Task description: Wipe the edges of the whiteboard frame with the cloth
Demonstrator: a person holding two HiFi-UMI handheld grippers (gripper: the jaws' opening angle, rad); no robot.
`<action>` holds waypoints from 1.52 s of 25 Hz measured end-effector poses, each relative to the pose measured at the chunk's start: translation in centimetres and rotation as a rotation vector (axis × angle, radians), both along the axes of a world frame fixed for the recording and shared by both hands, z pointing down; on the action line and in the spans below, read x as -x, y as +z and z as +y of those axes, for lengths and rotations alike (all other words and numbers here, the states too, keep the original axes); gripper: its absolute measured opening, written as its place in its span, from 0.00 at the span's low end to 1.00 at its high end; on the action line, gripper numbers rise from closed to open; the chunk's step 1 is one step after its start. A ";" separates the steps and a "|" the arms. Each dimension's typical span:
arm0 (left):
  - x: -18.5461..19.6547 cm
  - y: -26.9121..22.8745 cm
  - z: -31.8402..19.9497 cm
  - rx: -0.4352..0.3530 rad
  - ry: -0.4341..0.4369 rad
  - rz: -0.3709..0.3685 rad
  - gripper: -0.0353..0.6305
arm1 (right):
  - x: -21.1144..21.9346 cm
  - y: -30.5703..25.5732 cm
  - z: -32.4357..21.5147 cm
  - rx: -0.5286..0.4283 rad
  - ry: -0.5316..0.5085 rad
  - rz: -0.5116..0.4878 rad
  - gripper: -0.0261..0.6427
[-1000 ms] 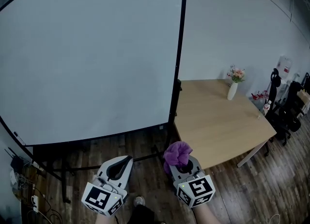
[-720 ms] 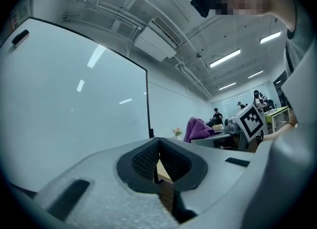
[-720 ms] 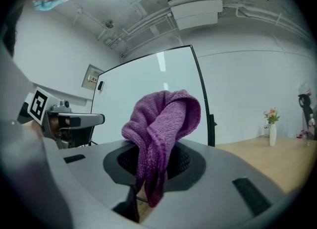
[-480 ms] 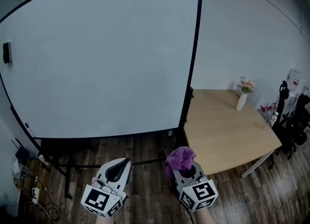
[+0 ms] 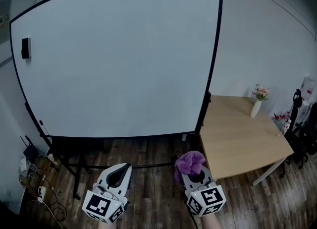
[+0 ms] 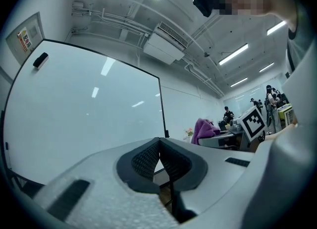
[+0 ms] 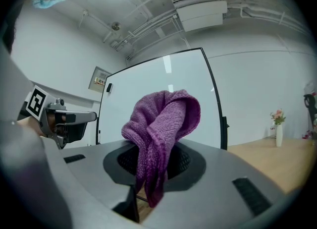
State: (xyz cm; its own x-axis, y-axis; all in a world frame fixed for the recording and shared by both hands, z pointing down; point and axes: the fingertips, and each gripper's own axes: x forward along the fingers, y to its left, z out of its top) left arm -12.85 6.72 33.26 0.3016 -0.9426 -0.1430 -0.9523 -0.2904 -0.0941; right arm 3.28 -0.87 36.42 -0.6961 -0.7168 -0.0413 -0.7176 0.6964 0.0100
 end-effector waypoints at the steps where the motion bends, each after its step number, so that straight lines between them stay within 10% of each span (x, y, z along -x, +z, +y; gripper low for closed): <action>1: 0.4 0.0 0.6 0.001 -0.006 0.001 0.08 | 0.2 -0.1 0.5 0.000 0.002 0.000 0.17; 38: 2.7 0.2 14.3 -0.004 -0.041 0.001 0.08 | 1.7 0.0 13.7 -0.003 0.003 0.013 0.17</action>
State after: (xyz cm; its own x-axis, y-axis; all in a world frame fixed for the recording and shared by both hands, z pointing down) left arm -15.57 20.98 33.49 0.2624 -0.9536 -0.1474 -0.9635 -0.2506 -0.0942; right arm 1.60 12.83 36.45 -0.6943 -0.7188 -0.0344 -0.7196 0.6941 0.0212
